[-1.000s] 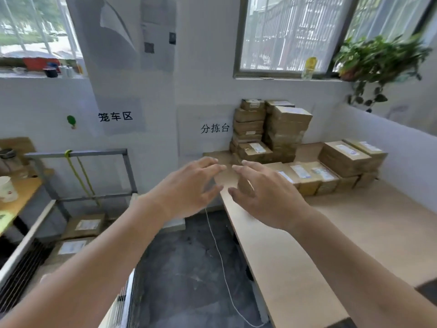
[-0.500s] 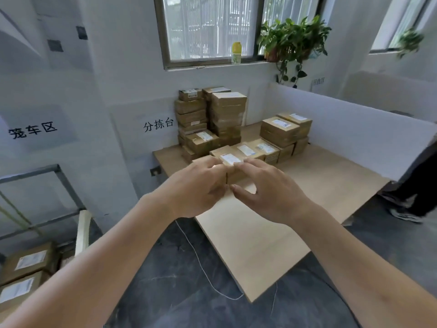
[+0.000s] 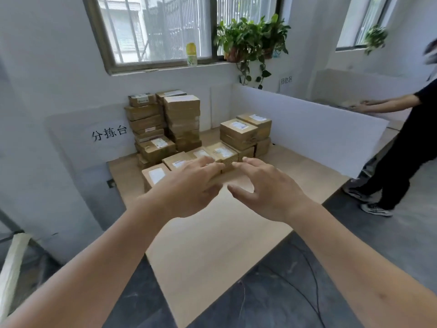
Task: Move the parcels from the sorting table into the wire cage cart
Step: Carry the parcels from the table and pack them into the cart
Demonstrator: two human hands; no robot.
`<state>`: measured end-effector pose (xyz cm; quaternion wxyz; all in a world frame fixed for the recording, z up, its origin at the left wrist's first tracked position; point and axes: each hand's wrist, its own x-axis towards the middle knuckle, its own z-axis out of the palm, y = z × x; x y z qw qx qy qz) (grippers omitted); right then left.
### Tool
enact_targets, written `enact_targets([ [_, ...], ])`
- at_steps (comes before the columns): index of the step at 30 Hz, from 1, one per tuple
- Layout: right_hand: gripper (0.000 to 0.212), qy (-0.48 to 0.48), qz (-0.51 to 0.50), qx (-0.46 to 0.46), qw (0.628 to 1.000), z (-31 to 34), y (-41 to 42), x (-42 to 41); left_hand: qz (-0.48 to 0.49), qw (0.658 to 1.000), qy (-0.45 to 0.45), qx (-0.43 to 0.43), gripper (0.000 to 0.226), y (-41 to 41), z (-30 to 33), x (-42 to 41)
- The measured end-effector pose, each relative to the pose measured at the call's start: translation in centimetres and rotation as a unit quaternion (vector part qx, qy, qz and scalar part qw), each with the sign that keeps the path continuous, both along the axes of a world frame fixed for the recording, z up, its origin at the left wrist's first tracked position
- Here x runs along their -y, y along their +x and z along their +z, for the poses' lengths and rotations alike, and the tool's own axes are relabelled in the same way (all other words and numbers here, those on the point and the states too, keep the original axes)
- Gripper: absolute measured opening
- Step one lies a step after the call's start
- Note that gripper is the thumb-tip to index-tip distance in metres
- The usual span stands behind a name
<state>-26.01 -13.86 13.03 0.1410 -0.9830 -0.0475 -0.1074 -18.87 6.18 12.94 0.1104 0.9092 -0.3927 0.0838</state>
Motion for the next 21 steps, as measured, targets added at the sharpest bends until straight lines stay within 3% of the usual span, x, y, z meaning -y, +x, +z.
enact_targets([
  [11,0.066,-0.009,0.019,-0.036,0.999,-1.0,3.4,16.4,0.051,0.999,-0.004,-0.008,0.05,2.7,-1.4,15.5],
  [21,0.066,-0.022,0.025,-0.059,0.998,-3.1,14.5,24.9,0.05,0.998,0.005,-0.023,0.051,13.9,-4.6,24.1],
])
